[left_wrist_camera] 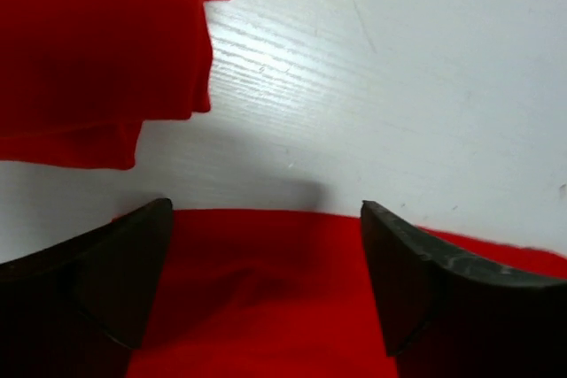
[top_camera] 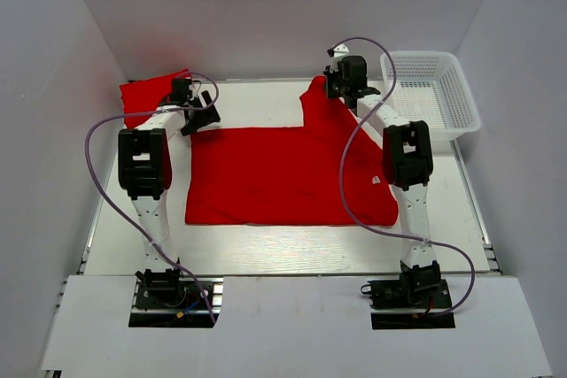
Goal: Fold and stack the t-shirts
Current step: Grap the side of the flattened tshirt furthest away from the robot with both arms
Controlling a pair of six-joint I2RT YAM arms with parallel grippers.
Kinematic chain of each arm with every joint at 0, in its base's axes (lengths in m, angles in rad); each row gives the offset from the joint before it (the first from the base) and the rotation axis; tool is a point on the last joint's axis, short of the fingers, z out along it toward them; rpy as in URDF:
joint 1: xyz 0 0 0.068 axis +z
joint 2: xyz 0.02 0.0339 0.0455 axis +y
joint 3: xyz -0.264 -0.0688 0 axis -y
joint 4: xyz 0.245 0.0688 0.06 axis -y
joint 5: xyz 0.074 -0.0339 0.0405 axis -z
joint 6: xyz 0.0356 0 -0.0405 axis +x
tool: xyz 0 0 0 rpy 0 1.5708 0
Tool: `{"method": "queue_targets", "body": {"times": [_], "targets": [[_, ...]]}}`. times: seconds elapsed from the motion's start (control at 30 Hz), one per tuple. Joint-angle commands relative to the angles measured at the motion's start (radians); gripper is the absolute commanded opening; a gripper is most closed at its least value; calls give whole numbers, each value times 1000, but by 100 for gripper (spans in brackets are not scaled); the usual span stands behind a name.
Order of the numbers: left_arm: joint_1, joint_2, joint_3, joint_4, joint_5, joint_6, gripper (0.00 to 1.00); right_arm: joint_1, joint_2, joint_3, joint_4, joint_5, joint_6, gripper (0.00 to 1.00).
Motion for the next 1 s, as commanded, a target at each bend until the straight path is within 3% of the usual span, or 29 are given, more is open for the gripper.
{"method": "queue_targets", "body": {"times": [0.0, 0.5, 0.73, 0.83, 0.87, 0.93, 0.97], "targets": [[6, -88, 22, -79, -51, -1, 100, -2, -93, -60, 77, -59, -6, 0], [6, -151, -23, -105, -204, -1, 100, -1, -107, -68, 56, -75, -16, 0], [-12, -59, 33, -183, -218, 8, 100, -5, -99, -55, 42, -55, -35, 0], [-12, -40, 13, -183, -165, 8, 94, -5, -93, -63, 36, -41, -38, 0], [-12, -30, -1, -183, -154, 8, 85, -5, -96, -66, 37, -41, -38, 0], [-12, -5, -1, -197, -135, -3, 80, -5, -101, -65, 37, -35, -36, 0], [-12, -5, -1, -206, -135, -3, 73, -7, -93, -66, 40, -35, -36, 0]]}}
